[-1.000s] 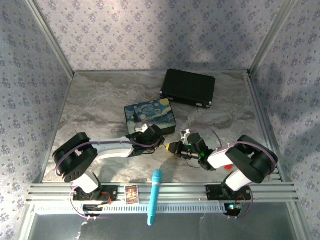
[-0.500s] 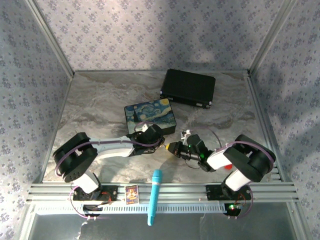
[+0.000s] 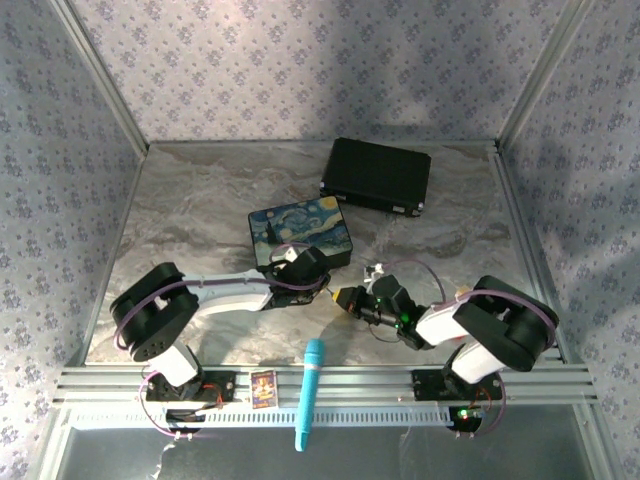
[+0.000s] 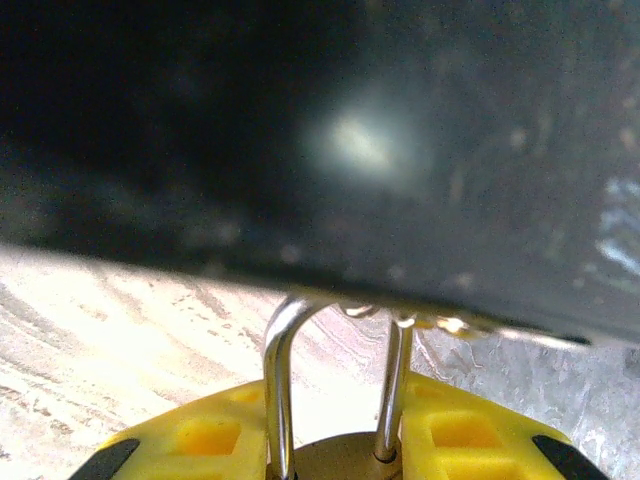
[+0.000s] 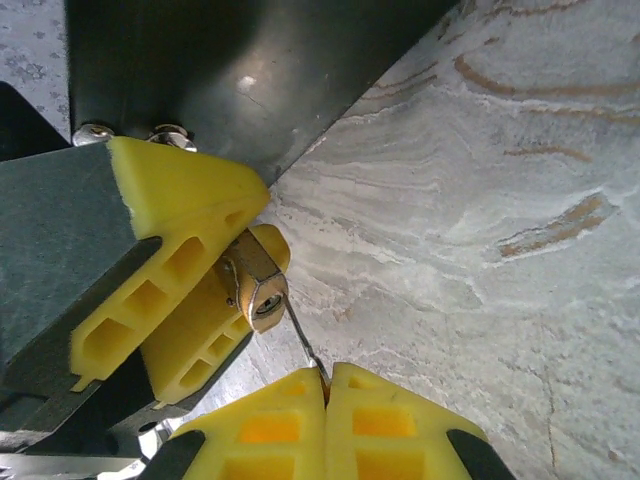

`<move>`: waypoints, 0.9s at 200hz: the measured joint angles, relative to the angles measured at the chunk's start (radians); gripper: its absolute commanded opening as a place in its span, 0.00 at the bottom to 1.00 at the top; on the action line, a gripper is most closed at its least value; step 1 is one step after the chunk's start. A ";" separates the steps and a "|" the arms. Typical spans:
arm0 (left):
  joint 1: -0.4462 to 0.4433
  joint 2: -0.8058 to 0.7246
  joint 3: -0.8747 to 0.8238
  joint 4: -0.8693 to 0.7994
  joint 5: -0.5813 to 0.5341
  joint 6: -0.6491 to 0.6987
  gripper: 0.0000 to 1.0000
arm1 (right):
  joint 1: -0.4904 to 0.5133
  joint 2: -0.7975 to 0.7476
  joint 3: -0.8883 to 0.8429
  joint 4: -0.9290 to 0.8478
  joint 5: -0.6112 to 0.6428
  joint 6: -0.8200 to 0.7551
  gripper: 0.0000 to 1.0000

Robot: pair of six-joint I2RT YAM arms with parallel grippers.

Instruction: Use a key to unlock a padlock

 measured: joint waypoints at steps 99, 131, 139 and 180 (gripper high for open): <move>0.000 0.001 0.002 -0.001 -0.002 0.000 0.08 | -0.005 0.024 0.005 0.021 -0.007 -0.001 0.00; 0.000 0.001 0.002 -0.001 -0.004 -0.001 0.08 | -0.003 0.026 0.006 0.029 0.000 -0.001 0.00; 0.000 0.001 0.002 -0.001 -0.004 -0.001 0.08 | -0.002 0.026 0.006 0.029 0.002 -0.001 0.00; 0.000 0.002 0.002 0.000 -0.004 -0.001 0.08 | 0.001 0.026 0.006 0.029 0.010 0.000 0.00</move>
